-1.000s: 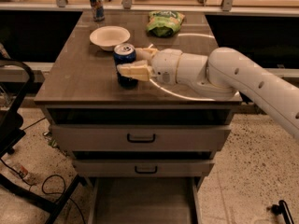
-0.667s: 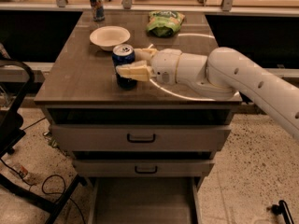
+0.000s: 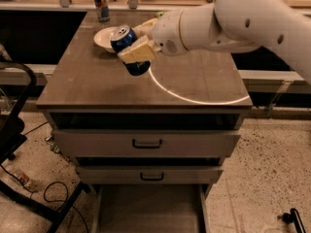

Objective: Knock pepsi can over

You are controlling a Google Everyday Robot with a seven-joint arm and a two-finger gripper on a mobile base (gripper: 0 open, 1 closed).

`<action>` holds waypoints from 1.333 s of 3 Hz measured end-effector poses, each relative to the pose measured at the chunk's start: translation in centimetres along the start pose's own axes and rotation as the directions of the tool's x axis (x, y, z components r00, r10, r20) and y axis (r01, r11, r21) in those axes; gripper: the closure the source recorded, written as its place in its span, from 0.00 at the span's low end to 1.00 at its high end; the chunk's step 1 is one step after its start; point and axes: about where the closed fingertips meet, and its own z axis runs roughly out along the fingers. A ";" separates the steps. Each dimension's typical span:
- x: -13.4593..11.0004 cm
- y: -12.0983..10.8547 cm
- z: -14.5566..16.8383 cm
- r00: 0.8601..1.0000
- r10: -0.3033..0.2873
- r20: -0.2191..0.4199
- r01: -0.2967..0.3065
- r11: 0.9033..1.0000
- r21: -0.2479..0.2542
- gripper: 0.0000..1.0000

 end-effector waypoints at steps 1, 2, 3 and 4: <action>-0.4 -1.2 -1.5 0.984 -0.072 -0.162 0.078 0.997 0.029 1.00; -0.2 -1.8 -1.9 0.951 -0.136 -0.279 0.152 0.988 0.038 1.00; 0.5 -1.6 -1.6 0.916 -0.179 -0.360 0.211 0.976 0.049 1.00; 1.5 -1.3 0.9 0.855 -0.250 -0.454 0.288 0.958 0.015 1.00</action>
Offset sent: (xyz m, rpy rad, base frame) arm 0.0160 -0.0339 0.0131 -0.4709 -0.0867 -0.1125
